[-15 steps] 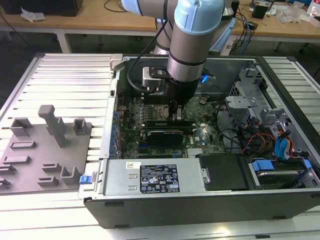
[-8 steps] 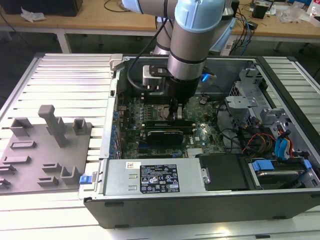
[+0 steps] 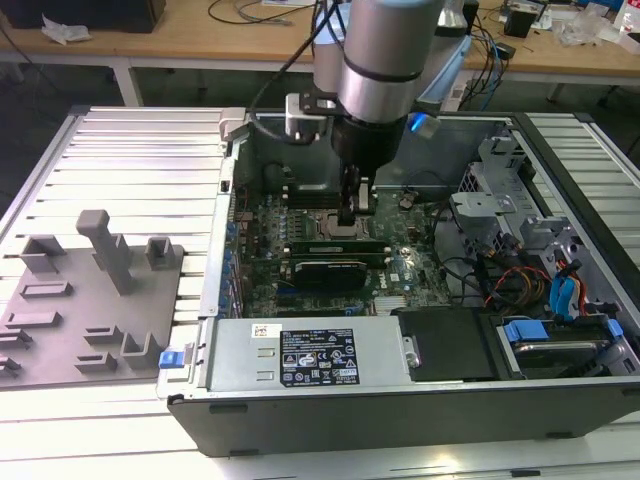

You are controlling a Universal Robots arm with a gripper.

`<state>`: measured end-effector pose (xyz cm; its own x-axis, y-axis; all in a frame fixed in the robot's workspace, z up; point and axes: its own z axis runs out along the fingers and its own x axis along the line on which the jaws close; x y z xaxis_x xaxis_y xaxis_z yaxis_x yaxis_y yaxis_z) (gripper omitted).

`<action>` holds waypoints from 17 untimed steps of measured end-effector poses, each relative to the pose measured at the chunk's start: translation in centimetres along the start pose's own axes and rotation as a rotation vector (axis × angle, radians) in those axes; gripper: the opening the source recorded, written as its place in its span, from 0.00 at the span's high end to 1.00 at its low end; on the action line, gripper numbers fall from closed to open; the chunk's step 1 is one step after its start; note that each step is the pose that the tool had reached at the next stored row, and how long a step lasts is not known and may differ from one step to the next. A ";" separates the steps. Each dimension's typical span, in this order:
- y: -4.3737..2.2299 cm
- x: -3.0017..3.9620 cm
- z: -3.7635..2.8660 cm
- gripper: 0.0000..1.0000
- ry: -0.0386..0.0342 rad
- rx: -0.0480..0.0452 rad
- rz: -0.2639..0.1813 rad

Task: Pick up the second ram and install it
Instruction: 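Insert the second ram into the second slot, then press down the second ram until it locks into place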

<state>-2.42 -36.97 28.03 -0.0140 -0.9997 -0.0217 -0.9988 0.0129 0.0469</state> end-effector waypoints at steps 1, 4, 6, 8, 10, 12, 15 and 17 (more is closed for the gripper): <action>0.03 -0.10 -0.80 0.89 0.0021 0.0001 0.000; 0.07 -0.14 -1.50 0.89 0.0026 0.0001 0.000; 0.07 -0.14 -1.52 0.89 0.0028 0.0001 0.000; 0.07 -0.14 -1.52 0.89 0.0028 0.0000 0.000; 0.07 -0.14 -1.53 0.89 0.0028 0.0001 0.000; -0.05 -0.14 -1.53 0.89 0.0030 0.0000 0.000; -1.03 -0.15 -1.39 0.89 0.0029 0.0000 0.000; -1.57 -0.16 -1.35 0.89 0.0031 -0.0001 0.000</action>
<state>-0.78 -36.86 29.30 -0.0140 -0.9997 -0.0186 -0.9988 0.0131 0.0470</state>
